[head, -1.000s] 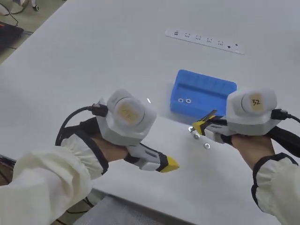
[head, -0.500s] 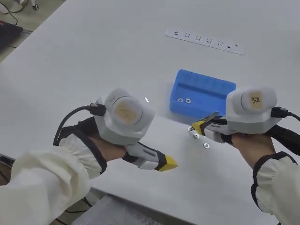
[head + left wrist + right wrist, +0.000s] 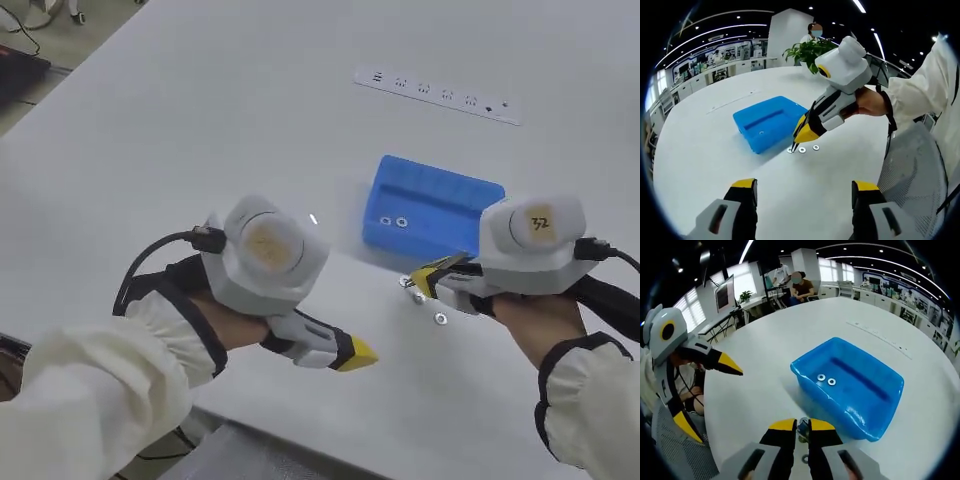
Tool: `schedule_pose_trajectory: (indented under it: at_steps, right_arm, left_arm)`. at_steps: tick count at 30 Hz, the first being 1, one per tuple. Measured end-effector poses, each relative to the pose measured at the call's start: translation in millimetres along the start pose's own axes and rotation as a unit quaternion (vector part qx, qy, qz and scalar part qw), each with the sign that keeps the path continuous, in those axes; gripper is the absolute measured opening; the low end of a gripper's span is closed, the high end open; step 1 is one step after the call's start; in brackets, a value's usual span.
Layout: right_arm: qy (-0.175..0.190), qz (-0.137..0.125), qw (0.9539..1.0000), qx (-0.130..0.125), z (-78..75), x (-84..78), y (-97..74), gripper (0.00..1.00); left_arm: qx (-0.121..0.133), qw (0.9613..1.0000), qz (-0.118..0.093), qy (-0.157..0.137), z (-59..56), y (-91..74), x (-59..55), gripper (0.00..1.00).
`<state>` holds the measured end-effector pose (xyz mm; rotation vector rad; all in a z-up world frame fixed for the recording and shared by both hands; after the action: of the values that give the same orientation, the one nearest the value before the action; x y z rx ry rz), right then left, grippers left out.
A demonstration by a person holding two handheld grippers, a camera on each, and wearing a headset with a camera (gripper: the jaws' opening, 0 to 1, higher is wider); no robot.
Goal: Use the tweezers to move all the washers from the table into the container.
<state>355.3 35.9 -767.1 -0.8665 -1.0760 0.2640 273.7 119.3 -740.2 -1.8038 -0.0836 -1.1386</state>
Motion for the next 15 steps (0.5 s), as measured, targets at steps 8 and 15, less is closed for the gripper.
schedule_pose_trajectory:
  at_steps: [8, 15]
  right_arm:
    - [0.004, 0.003, 1.0, -0.001, -2.7, 0.9, 0.0, 0.05]
    - [0.008, 0.024, 0.9997, -0.002, -7.5, 6.3, 4.9, 0.05]
  left_arm:
    - [0.001, 1.0, 0.0, 0.0, 0.8, 1.1, -0.3, 0.78]
    - [-0.001, 1.0, -0.001, -0.001, 0.2, 2.0, -0.7, 0.78]
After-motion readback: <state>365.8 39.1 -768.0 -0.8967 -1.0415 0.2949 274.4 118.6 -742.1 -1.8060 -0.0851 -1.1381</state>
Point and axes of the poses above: the centre of the closed fingertips' face, and the gripper's own axes: y roughly forward along the fingers, z roughly to its left, x roughly out of its top, the point moved 3 cm from there along -y, roughly backward along the fingers, and after that the axes turned 4 degrees about x, right-handed, at the moved point
